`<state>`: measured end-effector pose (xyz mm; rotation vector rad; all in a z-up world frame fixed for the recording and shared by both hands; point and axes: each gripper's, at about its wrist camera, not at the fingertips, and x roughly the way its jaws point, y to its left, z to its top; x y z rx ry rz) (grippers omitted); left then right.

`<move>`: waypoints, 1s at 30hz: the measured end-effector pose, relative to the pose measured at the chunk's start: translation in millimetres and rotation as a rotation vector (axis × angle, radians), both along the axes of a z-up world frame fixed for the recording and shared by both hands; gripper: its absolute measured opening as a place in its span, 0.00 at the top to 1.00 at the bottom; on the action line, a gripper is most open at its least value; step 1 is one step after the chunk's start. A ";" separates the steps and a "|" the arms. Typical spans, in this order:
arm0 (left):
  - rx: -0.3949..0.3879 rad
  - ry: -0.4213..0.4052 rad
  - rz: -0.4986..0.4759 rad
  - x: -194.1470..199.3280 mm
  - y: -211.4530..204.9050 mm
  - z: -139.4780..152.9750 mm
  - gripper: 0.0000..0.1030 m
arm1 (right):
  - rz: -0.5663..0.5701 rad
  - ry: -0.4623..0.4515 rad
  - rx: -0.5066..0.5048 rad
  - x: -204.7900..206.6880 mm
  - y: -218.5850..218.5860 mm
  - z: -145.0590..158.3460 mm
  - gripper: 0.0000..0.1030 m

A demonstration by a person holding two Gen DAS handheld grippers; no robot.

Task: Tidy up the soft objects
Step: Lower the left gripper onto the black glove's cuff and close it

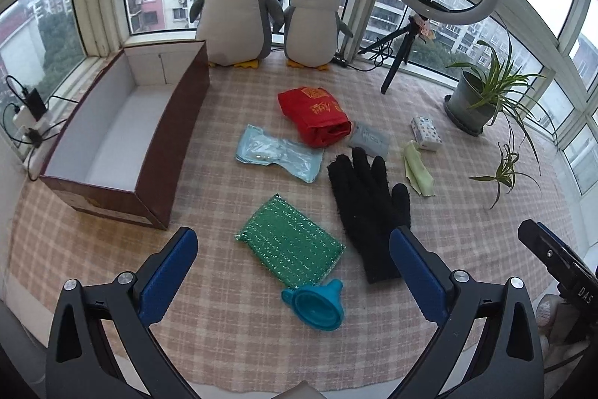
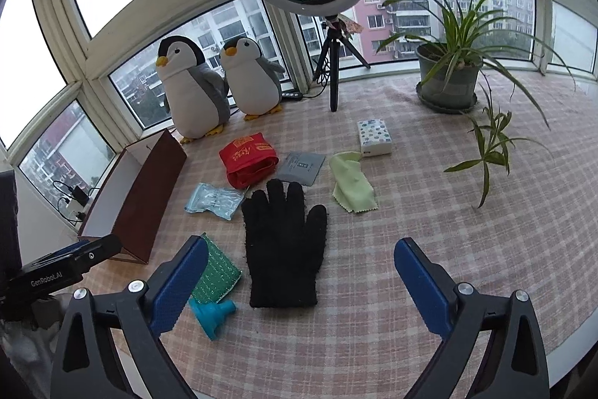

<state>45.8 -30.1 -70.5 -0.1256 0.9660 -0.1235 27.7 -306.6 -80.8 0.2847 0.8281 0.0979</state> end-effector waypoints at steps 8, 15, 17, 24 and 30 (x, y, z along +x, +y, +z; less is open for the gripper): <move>-0.042 0.091 -0.032 25.2 -22.7 -26.5 0.23 | 0.054 0.101 0.111 28.7 -24.5 -33.2 0.18; -0.125 0.200 -0.045 45.3 -44.0 -57.0 0.36 | 0.138 0.183 0.198 58.6 -31.1 -65.2 0.22; -0.132 0.230 -0.059 49.9 -50.5 -63.3 0.41 | 0.161 0.225 0.244 67.6 -32.7 -77.4 0.32; -0.158 0.345 -0.113 76.3 -67.3 -92.7 0.48 | 0.191 0.341 0.357 96.1 -32.9 -114.7 0.38; -0.211 0.429 -0.128 96.1 -71.4 -111.7 0.49 | 0.174 0.427 0.457 114.3 -35.8 -141.4 0.44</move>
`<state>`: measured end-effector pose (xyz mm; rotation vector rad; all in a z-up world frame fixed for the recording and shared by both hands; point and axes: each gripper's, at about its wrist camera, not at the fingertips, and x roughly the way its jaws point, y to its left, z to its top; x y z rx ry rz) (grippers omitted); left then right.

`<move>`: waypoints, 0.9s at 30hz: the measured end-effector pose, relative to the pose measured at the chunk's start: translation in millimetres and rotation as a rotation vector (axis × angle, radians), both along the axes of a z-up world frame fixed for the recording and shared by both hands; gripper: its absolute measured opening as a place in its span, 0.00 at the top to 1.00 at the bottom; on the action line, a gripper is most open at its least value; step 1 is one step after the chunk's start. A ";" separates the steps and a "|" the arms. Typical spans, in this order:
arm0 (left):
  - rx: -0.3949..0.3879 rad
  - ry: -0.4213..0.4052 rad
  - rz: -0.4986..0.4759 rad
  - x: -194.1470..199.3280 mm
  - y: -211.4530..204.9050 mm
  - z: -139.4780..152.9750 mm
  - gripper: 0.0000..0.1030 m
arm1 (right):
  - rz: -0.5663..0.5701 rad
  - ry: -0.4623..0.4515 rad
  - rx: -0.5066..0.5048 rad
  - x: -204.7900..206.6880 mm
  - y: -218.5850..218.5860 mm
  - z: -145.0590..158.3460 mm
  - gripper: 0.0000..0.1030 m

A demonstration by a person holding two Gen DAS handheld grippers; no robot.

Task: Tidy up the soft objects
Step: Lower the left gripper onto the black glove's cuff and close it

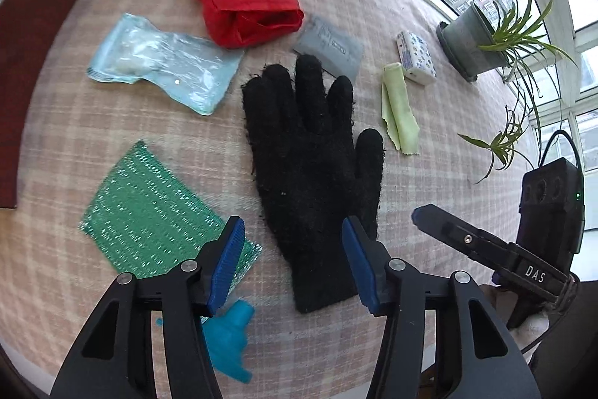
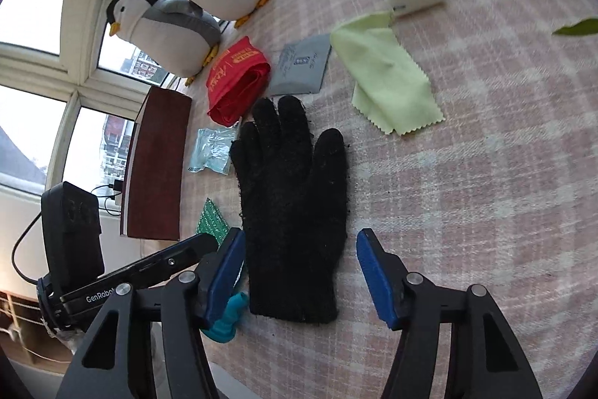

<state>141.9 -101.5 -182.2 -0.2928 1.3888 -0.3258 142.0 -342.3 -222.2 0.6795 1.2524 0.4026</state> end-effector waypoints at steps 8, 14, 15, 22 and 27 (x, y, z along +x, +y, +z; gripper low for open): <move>-0.017 0.057 -0.013 15.3 -5.1 -20.0 0.54 | -0.019 0.060 0.019 13.8 2.7 -17.4 0.44; -0.034 0.068 -0.035 19.4 -5.9 -25.0 0.54 | -0.040 0.091 0.040 20.5 2.7 -23.9 0.50; -0.037 0.069 -0.041 19.9 -7.2 -25.9 0.54 | -0.046 0.096 0.043 22.0 1.8 -25.0 0.50; -0.051 0.078 -0.063 17.9 -13.1 -33.3 0.55 | -0.048 0.134 0.057 29.4 5.7 -33.5 0.61; -0.055 0.075 -0.080 18.4 -17.1 -34.2 0.55 | -0.025 0.131 0.043 32.6 12.9 -33.3 0.61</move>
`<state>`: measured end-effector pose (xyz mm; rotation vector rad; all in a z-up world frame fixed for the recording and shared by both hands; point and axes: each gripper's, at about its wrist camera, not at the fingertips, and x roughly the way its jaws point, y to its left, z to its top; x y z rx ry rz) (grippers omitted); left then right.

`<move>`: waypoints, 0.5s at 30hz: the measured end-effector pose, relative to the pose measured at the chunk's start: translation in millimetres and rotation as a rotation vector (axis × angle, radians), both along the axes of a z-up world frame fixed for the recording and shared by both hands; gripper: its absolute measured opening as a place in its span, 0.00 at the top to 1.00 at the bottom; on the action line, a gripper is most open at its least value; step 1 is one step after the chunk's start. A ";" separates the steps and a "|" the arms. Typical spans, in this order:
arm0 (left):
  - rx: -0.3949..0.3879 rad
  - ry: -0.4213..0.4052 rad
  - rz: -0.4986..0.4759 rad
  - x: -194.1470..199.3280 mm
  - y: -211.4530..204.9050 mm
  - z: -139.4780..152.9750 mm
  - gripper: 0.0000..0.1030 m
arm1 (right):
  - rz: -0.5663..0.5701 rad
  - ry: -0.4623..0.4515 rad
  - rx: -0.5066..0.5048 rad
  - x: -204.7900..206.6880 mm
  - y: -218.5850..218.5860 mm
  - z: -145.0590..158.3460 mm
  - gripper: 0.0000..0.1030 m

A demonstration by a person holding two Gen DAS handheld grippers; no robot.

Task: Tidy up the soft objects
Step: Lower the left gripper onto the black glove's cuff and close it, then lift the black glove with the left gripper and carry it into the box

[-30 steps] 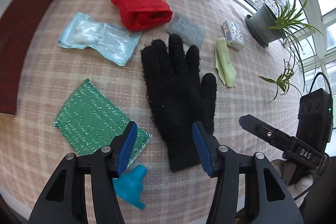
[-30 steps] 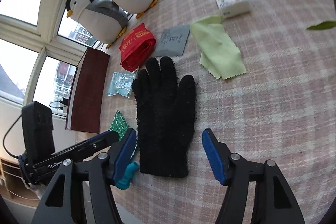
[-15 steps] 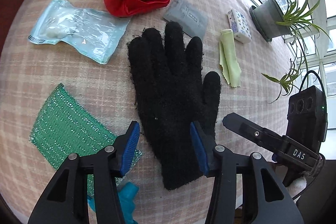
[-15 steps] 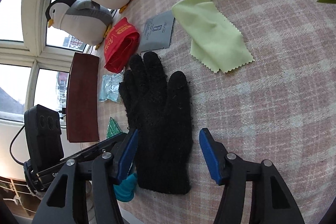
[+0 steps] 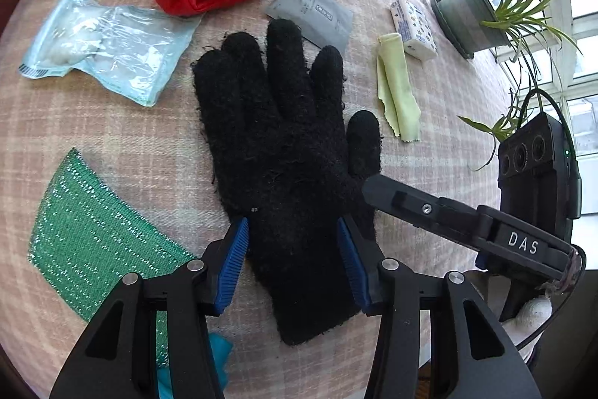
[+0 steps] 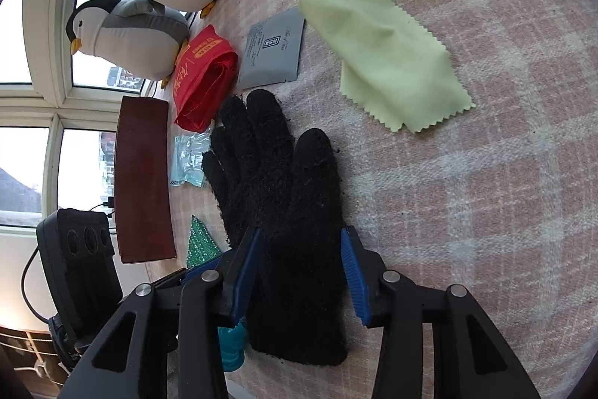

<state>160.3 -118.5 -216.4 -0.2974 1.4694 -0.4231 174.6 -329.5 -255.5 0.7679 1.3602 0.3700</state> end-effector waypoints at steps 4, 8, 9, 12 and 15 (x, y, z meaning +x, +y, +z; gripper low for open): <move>-0.001 -0.011 -0.010 -0.2 -3.3 -0.1 0.55 | 0.020 0.000 0.004 1.2 5.2 -0.4 0.61; -0.001 -0.021 -0.023 -1.3 -7.2 0.3 0.64 | 0.030 0.006 0.017 2.9 8.2 -3.4 0.81; 0.001 -0.023 -0.027 -1.3 -8.3 0.5 0.67 | 0.032 0.023 0.038 3.3 9.2 -7.4 0.82; -0.006 -0.029 -0.042 -2.3 -13.1 1.2 0.74 | 0.034 0.018 0.039 2.9 12.1 -8.1 0.84; -0.012 -0.038 -0.053 -3.6 -16.6 1.6 0.83 | 0.040 0.000 0.036 2.3 14.1 -3.2 0.87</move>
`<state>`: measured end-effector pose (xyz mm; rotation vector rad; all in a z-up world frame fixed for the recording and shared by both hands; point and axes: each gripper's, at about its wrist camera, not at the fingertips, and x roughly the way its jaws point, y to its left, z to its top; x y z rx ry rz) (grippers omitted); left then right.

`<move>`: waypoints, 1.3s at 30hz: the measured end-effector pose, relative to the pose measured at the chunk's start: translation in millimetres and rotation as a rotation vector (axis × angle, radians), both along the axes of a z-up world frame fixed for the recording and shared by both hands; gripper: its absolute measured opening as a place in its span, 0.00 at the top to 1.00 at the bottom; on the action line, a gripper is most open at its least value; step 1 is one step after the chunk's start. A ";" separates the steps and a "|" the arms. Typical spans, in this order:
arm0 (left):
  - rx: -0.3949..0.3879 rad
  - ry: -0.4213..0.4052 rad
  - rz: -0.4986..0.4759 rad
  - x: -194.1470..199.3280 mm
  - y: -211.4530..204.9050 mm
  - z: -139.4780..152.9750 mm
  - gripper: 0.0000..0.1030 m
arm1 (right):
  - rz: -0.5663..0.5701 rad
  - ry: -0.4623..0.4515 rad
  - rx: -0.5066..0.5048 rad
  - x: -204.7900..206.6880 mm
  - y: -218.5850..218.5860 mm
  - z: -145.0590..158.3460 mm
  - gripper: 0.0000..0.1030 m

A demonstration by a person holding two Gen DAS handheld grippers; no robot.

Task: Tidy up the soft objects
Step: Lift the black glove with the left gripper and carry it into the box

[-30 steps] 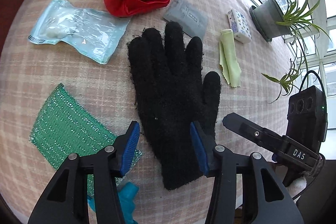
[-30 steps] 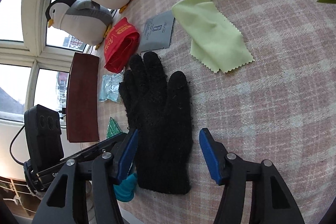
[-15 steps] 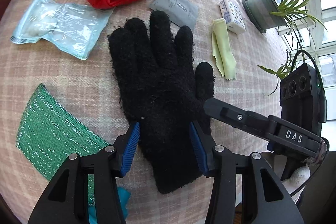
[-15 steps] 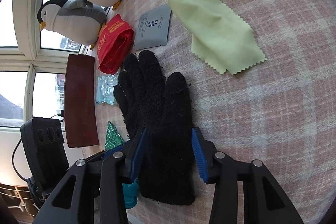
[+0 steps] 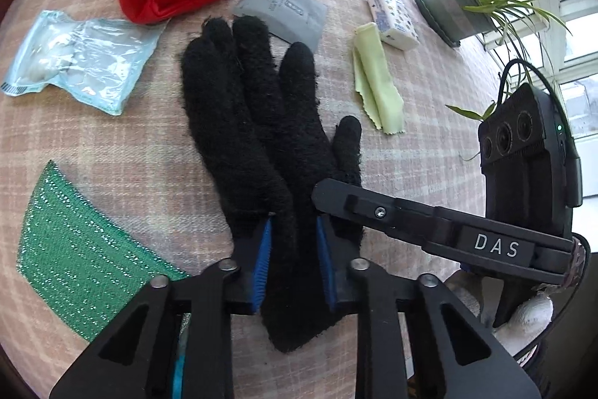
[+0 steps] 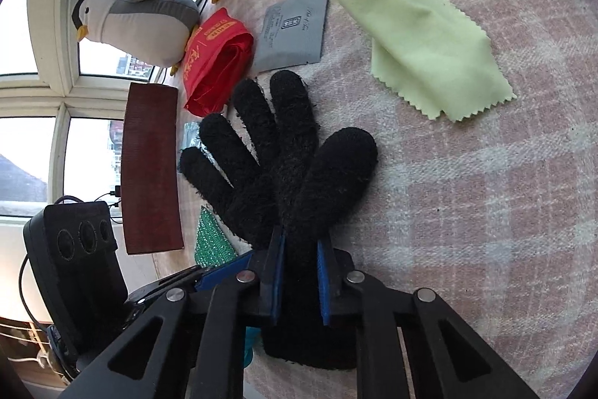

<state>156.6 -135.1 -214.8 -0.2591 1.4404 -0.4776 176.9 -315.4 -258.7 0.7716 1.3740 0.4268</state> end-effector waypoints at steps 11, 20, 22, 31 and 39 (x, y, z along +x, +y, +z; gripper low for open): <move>-0.004 -0.029 0.053 -0.6 9.6 8.0 0.93 | -0.035 -0.042 -0.023 -6.1 -6.3 14.2 0.88; -0.025 -0.125 0.053 -2.4 13.6 43.7 0.93 | -0.034 -0.144 -0.065 -11.6 -4.3 58.2 0.89; -0.038 -0.145 0.059 -3.4 16.6 53.8 0.93 | -0.033 -0.163 -0.071 -12.7 -2.8 68.6 0.89; -0.081 -0.241 0.122 -6.3 60.9 98.7 0.93 | 0.027 -0.263 -0.080 -11.2 37.1 124.4 0.89; -0.079 -0.319 0.231 -15.2 131.3 128.6 0.93 | 0.134 -0.345 -0.080 -3.5 115.6 163.9 0.89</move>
